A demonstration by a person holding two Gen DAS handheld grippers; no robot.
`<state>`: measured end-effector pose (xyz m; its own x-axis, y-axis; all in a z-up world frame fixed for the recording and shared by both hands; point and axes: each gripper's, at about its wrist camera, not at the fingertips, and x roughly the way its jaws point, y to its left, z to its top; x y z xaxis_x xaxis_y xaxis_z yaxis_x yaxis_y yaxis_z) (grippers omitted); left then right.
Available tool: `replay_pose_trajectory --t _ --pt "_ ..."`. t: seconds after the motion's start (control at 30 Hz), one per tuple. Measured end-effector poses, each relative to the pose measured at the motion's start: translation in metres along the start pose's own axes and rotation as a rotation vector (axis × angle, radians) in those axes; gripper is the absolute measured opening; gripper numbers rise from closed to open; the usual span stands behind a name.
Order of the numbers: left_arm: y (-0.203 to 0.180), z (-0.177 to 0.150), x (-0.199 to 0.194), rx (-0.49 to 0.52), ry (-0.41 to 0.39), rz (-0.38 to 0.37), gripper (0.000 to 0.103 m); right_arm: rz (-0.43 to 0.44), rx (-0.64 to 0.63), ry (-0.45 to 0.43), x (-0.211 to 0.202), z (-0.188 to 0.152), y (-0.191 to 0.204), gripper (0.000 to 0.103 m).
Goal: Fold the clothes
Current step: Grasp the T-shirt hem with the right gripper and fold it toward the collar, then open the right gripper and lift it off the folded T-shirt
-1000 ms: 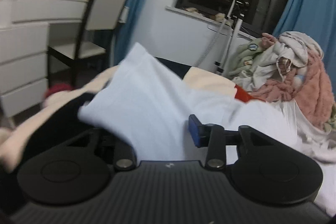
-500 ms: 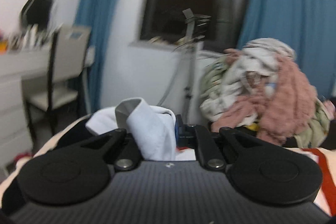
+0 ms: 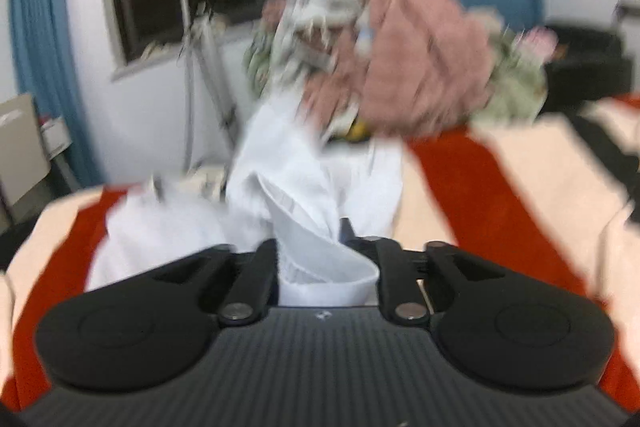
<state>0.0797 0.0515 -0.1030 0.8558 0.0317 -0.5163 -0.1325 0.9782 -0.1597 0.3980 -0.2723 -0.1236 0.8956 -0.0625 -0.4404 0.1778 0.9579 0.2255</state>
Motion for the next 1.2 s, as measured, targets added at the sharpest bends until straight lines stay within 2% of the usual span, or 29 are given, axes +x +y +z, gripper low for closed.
replay_pose_trajectory --t 0.03,0.07,0.2,0.33,0.53,0.73,0.87,0.93,1.03,1.2 --pt "-0.003 -0.001 0.002 0.008 0.000 -0.002 0.103 0.019 0.010 0.006 -0.001 -0.001 -0.002 0.077" --pt "-0.005 -0.001 0.004 0.021 -0.004 -0.003 0.103 0.039 0.021 0.012 -0.001 -0.003 -0.005 0.090" --pt "-0.010 0.000 0.004 0.054 -0.021 -0.017 0.103 0.089 0.025 0.017 -0.023 -0.002 -0.007 0.091" --pt "-0.013 -0.001 -0.004 0.073 -0.032 -0.043 0.103 0.087 0.009 -0.013 -0.071 0.002 -0.007 0.091" --pt "-0.010 0.002 -0.029 0.076 -0.049 -0.095 0.103 0.131 -0.020 -0.049 -0.181 -0.008 -0.019 0.091" --pt "-0.009 0.005 -0.066 0.087 -0.029 -0.155 0.103 0.173 -0.046 -0.045 -0.309 -0.042 -0.023 0.091" --pt "-0.003 0.002 -0.087 0.079 0.011 -0.183 0.103 0.197 -0.042 -0.037 -0.384 -0.081 -0.033 0.091" --pt "0.005 0.002 -0.092 0.050 0.039 -0.185 0.103 0.178 -0.034 -0.032 -0.407 -0.101 -0.041 0.091" --pt "0.030 0.007 -0.094 -0.068 0.081 -0.155 0.102 0.145 -0.005 -0.018 -0.434 -0.127 -0.055 0.091" --pt "0.071 0.002 -0.078 -0.255 0.233 -0.035 0.097 0.150 0.086 0.007 -0.434 -0.128 -0.067 0.091"
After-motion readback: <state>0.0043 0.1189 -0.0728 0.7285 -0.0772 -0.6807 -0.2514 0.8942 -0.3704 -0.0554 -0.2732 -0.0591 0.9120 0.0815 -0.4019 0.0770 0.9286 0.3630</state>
